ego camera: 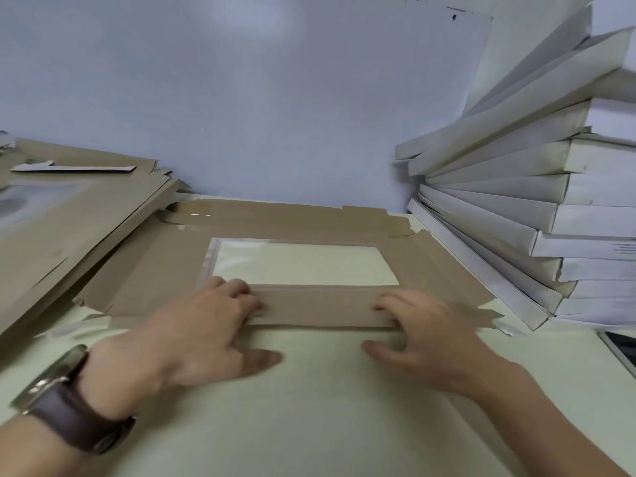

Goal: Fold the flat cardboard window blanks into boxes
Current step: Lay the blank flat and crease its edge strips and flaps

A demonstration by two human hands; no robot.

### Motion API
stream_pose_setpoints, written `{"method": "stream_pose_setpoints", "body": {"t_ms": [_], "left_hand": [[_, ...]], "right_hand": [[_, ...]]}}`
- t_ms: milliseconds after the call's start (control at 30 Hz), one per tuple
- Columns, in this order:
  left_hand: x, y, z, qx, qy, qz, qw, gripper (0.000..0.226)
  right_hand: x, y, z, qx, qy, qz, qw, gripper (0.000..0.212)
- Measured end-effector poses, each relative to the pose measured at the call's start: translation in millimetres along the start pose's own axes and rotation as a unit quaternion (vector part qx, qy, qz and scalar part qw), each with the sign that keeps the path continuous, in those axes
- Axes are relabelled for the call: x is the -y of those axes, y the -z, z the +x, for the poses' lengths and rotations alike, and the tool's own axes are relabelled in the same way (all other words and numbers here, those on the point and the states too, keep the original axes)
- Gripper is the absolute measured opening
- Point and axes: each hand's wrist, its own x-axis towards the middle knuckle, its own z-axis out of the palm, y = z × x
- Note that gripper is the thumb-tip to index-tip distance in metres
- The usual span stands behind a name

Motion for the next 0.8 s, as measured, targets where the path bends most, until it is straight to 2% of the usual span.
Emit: {"method": "stream_pose_setpoints", "body": {"t_ms": [100,233,333,433,567,700,800], "left_hand": [[-12.0,-17.5,6.7,0.015,-0.029,-0.038,0.999,0.088],[-16.2,-35.6,12.6,0.047,-0.07,-0.04,0.996,0.086],[-13.3,-42.0,13.8,0.074,-0.077,-0.047,0.993,0.081],[-10.6,-43.0,12.9,0.088,-0.079,-0.037,0.992,0.085],[-8.3,-40.3,11.1,0.104,-0.067,-0.023,0.992,0.092],[1.8,-34.7,7.5,0.132,-0.044,-0.021,0.99,0.089],[11.6,-33.4,1.8,0.137,-0.025,-0.014,0.99,0.087]], "right_hand": [[30.6,-12.3,8.7,0.047,0.073,0.032,0.996,0.08],[57.7,-29.2,19.4,0.087,0.126,0.04,0.987,0.083],[58.0,-36.9,24.9,0.139,0.108,0.064,0.982,0.082],[49.6,-42.6,25.4,0.178,0.087,0.049,0.979,0.088],[33.7,-45.0,20.3,0.18,0.062,0.045,0.981,0.088],[6.4,-39.7,10.5,0.187,0.018,0.044,0.981,0.102],[-14.4,-35.6,2.3,0.187,-0.012,0.029,0.982,0.103]]}}
